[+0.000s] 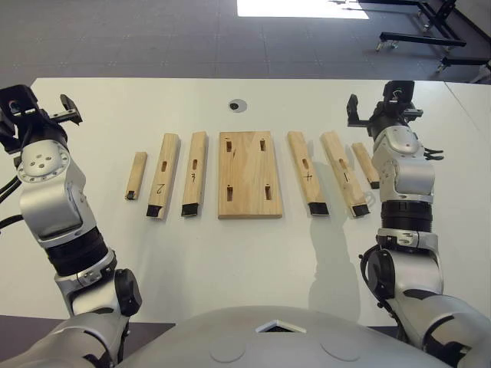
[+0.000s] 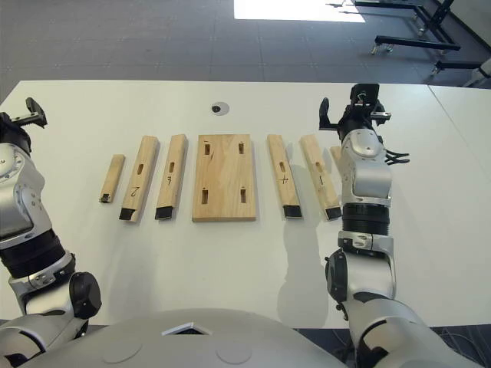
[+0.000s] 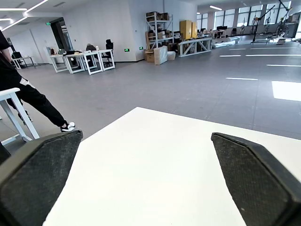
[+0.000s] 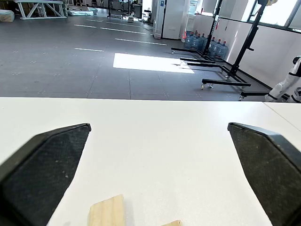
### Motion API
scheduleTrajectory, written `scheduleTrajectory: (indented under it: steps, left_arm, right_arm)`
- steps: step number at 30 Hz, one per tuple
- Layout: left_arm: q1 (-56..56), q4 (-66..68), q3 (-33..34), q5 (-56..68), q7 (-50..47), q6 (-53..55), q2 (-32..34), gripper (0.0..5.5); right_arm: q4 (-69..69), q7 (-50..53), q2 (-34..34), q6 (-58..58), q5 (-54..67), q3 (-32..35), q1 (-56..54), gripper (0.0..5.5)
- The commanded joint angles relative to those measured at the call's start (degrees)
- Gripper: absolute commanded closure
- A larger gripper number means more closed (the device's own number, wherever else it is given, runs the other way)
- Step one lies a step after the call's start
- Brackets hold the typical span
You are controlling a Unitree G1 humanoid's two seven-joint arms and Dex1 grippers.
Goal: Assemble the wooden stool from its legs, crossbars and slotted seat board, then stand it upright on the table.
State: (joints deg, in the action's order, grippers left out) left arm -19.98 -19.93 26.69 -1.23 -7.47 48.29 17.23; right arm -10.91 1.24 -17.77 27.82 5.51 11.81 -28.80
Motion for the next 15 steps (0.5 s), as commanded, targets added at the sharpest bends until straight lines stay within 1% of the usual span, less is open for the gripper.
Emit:
scheduleTrajectory:
  steps: [1, 7, 15]
  left_arm:
    - [-0.9, 1.0, -0.5, 0.2, -0.5, -1.0, -0.3, 0.46]
    - [0.4, -1.1, -3.5, 0.6, -0.9, 0.6, -3.4, 0.46]
    - [-1.7, -0.2, -5.2, 0.3, -3.0, 0.6, -5.5, 0.46]
  right_arm:
    - [1.4, 0.6, 0.8, 1.8, -0.2, 0.1, 0.1, 0.14]
    - [2.3, 1.7, 1.6, 2.6, -0.6, 0.3, 2.2, 0.14]
    - [0.2, 2.4, 2.3, 1.7, -0.7, 0.2, 0.1, 0.14]
